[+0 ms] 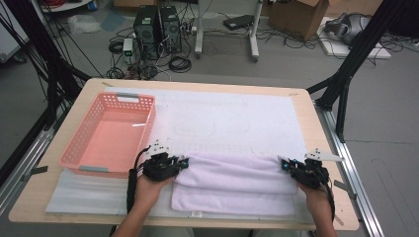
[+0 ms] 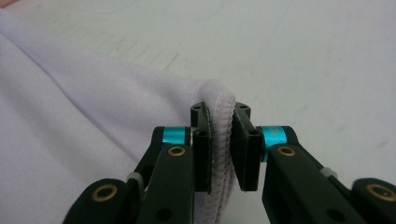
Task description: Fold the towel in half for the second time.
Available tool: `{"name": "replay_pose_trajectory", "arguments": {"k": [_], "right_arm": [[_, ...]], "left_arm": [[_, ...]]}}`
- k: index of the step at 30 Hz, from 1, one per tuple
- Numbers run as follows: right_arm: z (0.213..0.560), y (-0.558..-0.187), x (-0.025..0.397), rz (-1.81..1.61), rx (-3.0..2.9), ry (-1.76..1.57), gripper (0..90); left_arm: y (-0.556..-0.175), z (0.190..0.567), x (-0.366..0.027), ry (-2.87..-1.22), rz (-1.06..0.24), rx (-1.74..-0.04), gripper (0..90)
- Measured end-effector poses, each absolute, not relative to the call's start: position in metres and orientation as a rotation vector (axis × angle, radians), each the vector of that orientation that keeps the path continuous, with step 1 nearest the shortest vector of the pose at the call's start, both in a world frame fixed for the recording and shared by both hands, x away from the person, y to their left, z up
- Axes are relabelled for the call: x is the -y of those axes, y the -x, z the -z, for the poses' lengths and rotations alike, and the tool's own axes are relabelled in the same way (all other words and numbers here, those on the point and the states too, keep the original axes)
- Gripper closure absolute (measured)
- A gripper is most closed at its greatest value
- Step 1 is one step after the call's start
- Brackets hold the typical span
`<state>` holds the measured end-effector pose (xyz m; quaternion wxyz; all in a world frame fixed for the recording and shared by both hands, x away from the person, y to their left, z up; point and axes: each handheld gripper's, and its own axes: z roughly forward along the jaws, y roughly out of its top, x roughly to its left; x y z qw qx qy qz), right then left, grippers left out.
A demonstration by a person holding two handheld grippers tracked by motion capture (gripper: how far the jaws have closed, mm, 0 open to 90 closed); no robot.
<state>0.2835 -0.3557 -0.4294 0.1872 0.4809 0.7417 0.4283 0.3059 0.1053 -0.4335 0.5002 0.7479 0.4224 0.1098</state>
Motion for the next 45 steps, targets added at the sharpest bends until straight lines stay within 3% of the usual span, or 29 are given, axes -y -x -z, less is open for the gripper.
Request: {"name": "replay_pose_trajectory", "arguments": {"k": [8,20,24,26,29,34,37,40,42,45], "right_arm": [[0.423,-0.324,0.355,-1.127,-2.046,-1.377,79.9],[0.422,-0.365,0.349,-1.058,-2.030,-1.405,79.7],[0.425,-0.370,0.345,-1.049,-2.020,-1.415,79.5],[0.425,-0.370,0.345,-1.041,-2.022,-1.425,76.4],[0.423,-0.367,0.347,-1.057,-1.999,-1.453,63.7],[0.413,-0.358,0.358,-1.123,-1.955,-1.463,57.6],[0.408,-0.349,0.362,-1.143,-1.963,-1.447,57.3],[0.407,-0.341,0.362,-1.151,-2.014,-1.430,56.8],[0.411,-0.339,0.360,-1.153,-2.076,-1.425,55.8],[0.420,-0.337,0.356,-1.014,-2.115,-1.422,58.2]], "left_arm": [[-0.343,0.434,-0.098,-1.789,-0.330,-0.986,74.2],[-0.376,0.442,-0.095,-1.782,-0.331,-1.073,73.4],[-0.378,0.446,-0.095,-1.787,-0.324,-1.113,67.6],[-0.377,0.444,-0.096,-1.776,-0.334,-1.131,61.2],[-0.376,0.439,-0.103,-1.718,-0.315,-1.163,49.8],[-0.370,0.432,-0.101,-1.734,-0.315,-1.107,49.2],[-0.370,0.435,-0.096,-1.760,-0.281,-1.117,50.6],[-0.369,0.441,-0.093,-1.815,-0.231,-1.146,65.8],[-0.366,0.446,-0.092,-1.832,-0.229,-1.152,81.2],[-0.361,0.444,-0.090,-1.856,-0.248,-1.135,84.7]]}}
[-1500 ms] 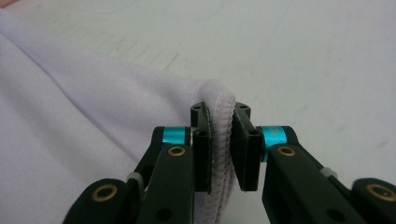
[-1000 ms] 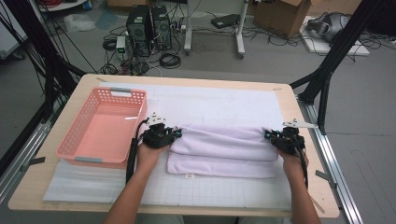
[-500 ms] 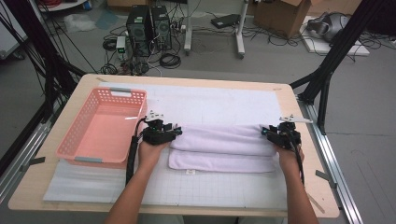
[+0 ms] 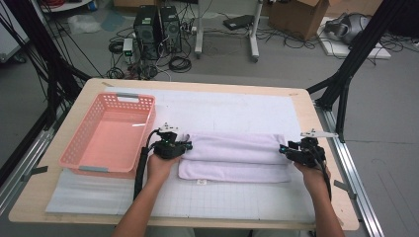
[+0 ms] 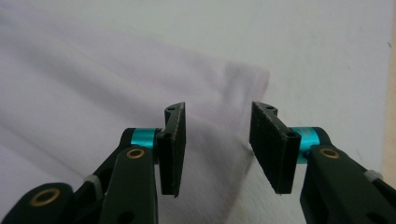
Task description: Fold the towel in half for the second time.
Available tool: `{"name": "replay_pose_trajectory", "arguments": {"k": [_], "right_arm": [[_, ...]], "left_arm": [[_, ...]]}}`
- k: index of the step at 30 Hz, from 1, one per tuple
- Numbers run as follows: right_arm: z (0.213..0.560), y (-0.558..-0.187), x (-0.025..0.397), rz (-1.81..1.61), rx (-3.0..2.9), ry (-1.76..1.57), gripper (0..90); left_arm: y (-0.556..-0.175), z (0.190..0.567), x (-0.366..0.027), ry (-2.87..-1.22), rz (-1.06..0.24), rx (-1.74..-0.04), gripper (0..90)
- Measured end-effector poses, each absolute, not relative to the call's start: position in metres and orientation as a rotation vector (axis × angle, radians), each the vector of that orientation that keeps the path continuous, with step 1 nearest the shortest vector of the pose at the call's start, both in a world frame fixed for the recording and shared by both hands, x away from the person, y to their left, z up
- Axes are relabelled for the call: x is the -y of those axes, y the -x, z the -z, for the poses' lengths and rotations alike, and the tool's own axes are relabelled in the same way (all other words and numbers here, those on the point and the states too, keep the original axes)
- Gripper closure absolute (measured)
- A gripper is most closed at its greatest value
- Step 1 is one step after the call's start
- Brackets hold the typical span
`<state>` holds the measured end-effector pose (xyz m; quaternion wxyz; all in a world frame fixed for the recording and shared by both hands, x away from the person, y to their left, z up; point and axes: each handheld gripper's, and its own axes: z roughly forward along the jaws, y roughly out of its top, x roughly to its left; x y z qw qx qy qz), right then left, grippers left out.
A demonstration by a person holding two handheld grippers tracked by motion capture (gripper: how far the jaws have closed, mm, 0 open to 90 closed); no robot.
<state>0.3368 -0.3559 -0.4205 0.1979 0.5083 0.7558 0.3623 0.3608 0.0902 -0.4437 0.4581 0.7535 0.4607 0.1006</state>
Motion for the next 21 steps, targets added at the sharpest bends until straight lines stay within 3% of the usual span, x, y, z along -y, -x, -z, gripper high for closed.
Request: {"name": "replay_pose_trajectory", "arguments": {"k": [3,15,21], "right_arm": [[0.428,-0.333,0.357,-1.010,-2.148,-1.410,83.1],[0.423,-0.283,0.363,-1.160,-2.098,-1.288,85.3],[0.429,-0.259,0.362,-1.173,-2.102,-1.251,84.9]], "left_arm": [[-0.354,0.435,-0.091,-1.846,-0.255,-1.103,84.7],[-0.299,0.441,-0.111,-1.770,-0.265,-1.006,81.3],[-0.284,0.444,-0.121,-1.754,-0.286,-1.034,49.6]]}}
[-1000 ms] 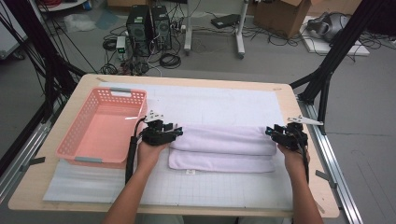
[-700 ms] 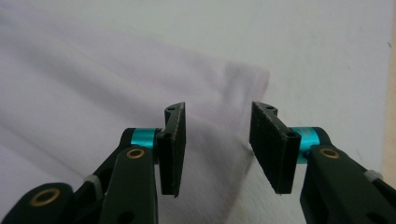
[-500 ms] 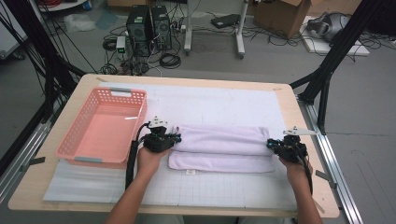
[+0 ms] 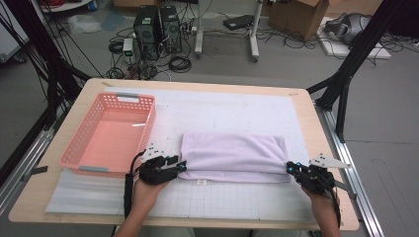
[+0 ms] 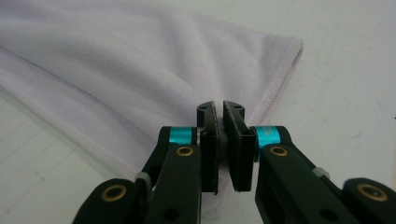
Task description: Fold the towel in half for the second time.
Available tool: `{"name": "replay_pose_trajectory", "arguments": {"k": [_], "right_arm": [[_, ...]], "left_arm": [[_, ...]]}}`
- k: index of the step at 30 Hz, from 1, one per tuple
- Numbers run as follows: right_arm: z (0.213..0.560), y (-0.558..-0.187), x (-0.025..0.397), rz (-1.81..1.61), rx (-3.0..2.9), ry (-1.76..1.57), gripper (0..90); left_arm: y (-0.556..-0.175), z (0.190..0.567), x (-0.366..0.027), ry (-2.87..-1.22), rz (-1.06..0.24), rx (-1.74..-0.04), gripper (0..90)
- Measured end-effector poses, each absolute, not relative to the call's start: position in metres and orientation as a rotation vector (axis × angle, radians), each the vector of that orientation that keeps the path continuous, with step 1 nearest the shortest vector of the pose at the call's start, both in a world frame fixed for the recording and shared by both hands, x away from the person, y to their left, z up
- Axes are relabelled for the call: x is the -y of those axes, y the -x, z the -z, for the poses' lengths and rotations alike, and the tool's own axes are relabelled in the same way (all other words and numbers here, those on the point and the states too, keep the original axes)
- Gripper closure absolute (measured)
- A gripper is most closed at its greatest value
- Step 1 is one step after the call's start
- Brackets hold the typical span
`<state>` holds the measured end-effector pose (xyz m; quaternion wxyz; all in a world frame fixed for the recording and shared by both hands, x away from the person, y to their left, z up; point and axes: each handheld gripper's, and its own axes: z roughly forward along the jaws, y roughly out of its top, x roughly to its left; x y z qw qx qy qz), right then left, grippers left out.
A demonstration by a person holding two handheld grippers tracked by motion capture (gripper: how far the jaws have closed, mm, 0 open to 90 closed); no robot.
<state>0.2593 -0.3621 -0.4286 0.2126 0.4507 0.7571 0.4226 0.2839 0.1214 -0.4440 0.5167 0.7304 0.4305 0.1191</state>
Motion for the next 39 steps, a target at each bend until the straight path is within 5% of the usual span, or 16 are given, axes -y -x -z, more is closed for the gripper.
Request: {"name": "replay_pose_trajectory", "arguments": {"k": [7,9,12,15,19,23,26,32,35,39], "right_arm": [[0.432,-0.258,0.357,-1.155,-2.100,-1.233,84.3],[0.431,-0.257,0.357,-1.152,-2.092,-1.233,83.0],[0.430,-0.256,0.358,-1.136,-2.095,-1.217,84.6],[0.430,-0.253,0.360,-1.135,-2.102,-1.213,84.7],[0.431,-0.247,0.361,-1.124,-2.144,-1.208,84.1],[0.427,-0.238,0.365,-1.142,-2.157,-1.239,62.9],[0.421,-0.231,0.369,-1.185,-2.074,-1.256,57.3],[0.424,-0.233,0.365,-1.158,-2.045,-1.274,60.9],[0.431,-0.236,0.361,-1.138,-2.080,-1.272,64.5],[0.439,-0.240,0.359,-1.077,-2.141,-1.256,84.2]], "left_arm": [[-0.297,0.428,-0.112,-1.744,-0.287,-0.987,45.6],[-0.303,0.431,-0.106,-1.783,-0.257,-1.016,54.2],[-0.301,0.436,-0.102,-1.828,-0.288,-1.024,84.6],[-0.294,0.439,-0.111,-1.809,-0.259,-1.023,85.5],[-0.280,0.442,-0.122,-1.801,-0.227,-0.994,82.1],[-0.267,0.444,-0.128,-1.761,-0.235,-0.973,52.1],[-0.263,0.441,-0.128,-1.747,-0.272,-0.939,45.7],[-0.266,0.446,-0.124,-1.758,-0.261,-0.970,46.0],[-0.267,0.449,-0.122,-1.785,-0.271,-0.993,57.6],[-0.268,0.451,-0.116,-1.857,-0.292,-1.010,75.7]]}}
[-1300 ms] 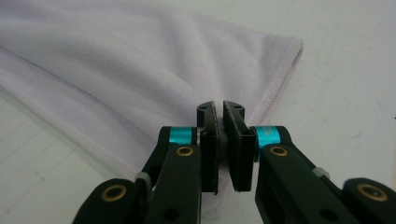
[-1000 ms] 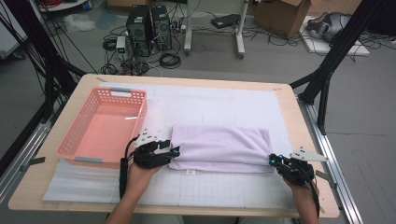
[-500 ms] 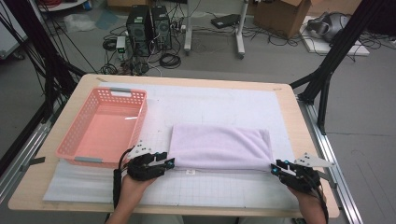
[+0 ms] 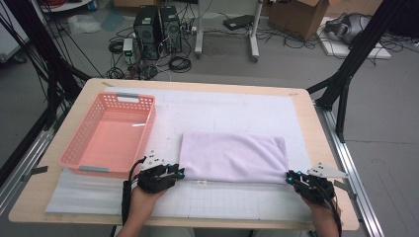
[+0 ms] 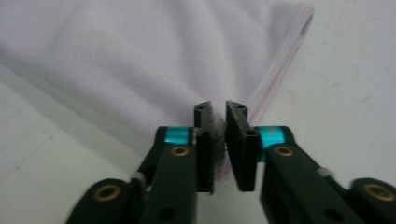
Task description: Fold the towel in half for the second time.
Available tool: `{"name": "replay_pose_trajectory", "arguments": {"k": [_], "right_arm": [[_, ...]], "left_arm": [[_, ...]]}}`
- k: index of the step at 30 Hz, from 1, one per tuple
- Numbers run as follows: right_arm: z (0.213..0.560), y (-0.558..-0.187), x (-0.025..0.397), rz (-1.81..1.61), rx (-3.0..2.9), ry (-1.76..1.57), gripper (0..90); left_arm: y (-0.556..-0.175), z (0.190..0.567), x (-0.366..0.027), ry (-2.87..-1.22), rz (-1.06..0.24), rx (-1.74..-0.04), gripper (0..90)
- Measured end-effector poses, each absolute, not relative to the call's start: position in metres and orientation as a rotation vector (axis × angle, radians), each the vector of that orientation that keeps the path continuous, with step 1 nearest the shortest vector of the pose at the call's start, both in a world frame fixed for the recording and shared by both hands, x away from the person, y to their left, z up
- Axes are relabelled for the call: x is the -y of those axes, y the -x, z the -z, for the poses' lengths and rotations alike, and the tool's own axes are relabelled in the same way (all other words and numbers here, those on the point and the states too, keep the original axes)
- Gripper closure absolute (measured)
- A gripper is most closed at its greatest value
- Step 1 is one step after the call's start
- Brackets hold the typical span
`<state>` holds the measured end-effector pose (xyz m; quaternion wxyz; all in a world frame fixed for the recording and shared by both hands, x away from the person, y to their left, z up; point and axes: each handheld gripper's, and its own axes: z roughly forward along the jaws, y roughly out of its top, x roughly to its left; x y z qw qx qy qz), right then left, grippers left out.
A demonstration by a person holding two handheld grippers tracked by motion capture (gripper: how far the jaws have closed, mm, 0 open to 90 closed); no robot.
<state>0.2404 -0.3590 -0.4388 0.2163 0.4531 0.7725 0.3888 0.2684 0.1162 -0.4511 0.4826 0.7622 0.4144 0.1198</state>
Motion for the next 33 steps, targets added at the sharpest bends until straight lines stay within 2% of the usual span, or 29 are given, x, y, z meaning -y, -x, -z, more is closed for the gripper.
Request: {"name": "replay_pose_trajectory", "arguments": {"k": [2,4,5,7,8,9,12,16,19,28,29,31,33], "right_arm": [[0.439,-0.239,0.361,-1.047,-2.150,-1.267,85.2],[0.436,-0.237,0.365,-1.035,-2.167,-1.292,84.7],[0.436,-0.237,0.367,-1.051,-2.202,-1.324,81.2],[0.434,-0.235,0.371,-1.066,-2.188,-1.336,66.8],[0.432,-0.234,0.375,-1.106,-2.154,-1.353,65.2],[0.428,-0.234,0.379,-1.144,-2.121,-1.364,62.2],[0.421,-0.240,0.384,-1.192,-2.017,-1.358,59.8],[0.418,-0.261,0.378,-1.156,-1.999,-1.338,58.8],[0.420,-0.287,0.373,-1.126,-2.006,-1.339,57.0],[0.430,-0.359,0.354,-1.026,-2.047,-1.388,59.6],[0.432,-0.366,0.354,-1.025,-2.063,-1.403,64.8],[0.438,-0.377,0.353,-0.991,-2.114,-1.458,84.5],[0.440,-0.383,0.352,-0.974,-2.075,-1.458,86.5]], "left_arm": [[-0.267,0.451,-0.113,-1.890,-0.305,-1.026,84.5],[-0.265,0.451,-0.112,-1.892,-0.293,-1.038,86.0],[-0.263,0.450,-0.114,-1.893,-0.290,-1.039,86.1],[-0.260,0.448,-0.118,-1.883,-0.271,-1.030,86.0],[-0.259,0.446,-0.119,-1.874,-0.268,-1.029,85.6],[-0.258,0.445,-0.121,-1.863,-0.268,-1.024,84.2],[-0.260,0.443,-0.123,-1.822,-0.289,-0.998,63.9],[-0.265,0.445,-0.124,-1.783,-0.302,-0.962,54.1],[-0.268,0.444,-0.123,-1.766,-0.316,-0.949,50.3],[-0.275,0.444,-0.123,-1.757,-0.314,-0.949,48.7],[-0.276,0.445,-0.124,-1.761,-0.316,-0.950,48.5],[-0.276,0.445,-0.124,-1.759,-0.311,-0.958,48.4],[-0.276,0.445,-0.125,-1.757,-0.311,-0.964,47.9]]}}
